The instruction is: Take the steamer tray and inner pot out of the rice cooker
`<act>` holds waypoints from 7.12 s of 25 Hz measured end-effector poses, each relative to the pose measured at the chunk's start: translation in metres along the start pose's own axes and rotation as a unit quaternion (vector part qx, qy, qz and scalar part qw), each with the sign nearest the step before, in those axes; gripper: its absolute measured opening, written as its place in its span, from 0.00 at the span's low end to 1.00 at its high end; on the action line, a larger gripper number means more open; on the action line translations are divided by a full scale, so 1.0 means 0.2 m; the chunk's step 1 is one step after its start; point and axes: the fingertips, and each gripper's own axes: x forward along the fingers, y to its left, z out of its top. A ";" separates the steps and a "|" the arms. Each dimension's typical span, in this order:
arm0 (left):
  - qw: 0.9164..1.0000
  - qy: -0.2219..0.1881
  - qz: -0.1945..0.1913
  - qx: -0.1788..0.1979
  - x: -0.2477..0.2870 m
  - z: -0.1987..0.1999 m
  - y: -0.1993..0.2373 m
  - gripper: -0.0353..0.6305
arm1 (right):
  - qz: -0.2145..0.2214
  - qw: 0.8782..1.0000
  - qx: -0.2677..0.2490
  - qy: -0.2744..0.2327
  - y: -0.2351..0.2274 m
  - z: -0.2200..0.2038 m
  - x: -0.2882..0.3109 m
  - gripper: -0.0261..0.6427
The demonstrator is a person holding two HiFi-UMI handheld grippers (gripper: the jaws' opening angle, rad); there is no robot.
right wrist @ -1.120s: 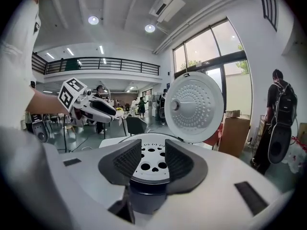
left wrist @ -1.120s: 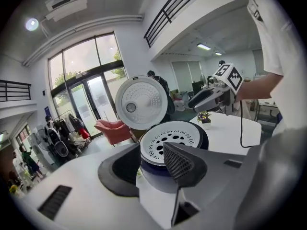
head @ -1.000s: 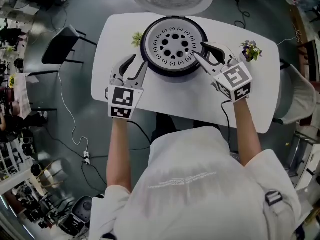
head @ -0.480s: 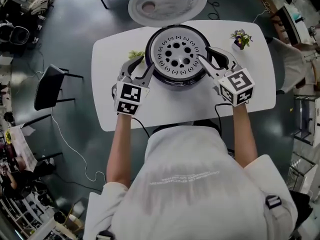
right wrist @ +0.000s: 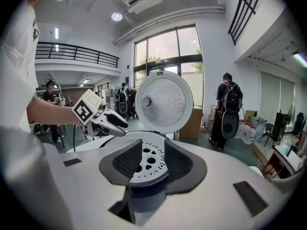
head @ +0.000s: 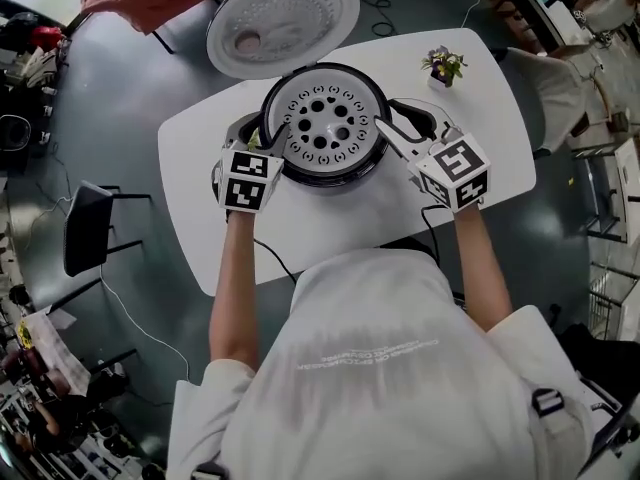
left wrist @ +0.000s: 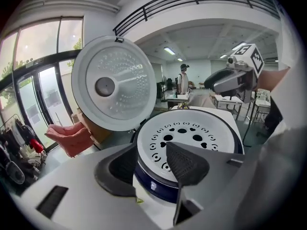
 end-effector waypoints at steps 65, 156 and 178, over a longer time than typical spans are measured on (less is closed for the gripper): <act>0.955 -0.086 0.019 -0.282 -0.18 0.03 0.05 0.13 | 0.135 0.990 -0.011 -0.027 0.02 0.01 0.16 0.26; 0.675 -0.283 0.132 -0.669 -0.99 -1.61 0.52 0.08 | 0.353 0.930 -0.029 0.103 1.54 -0.14 0.97 0.23; 0.659 -0.217 0.203 -0.691 -0.79 -1.97 0.52 0.09 | 0.362 0.922 -0.022 0.133 1.54 -0.24 1.02 0.23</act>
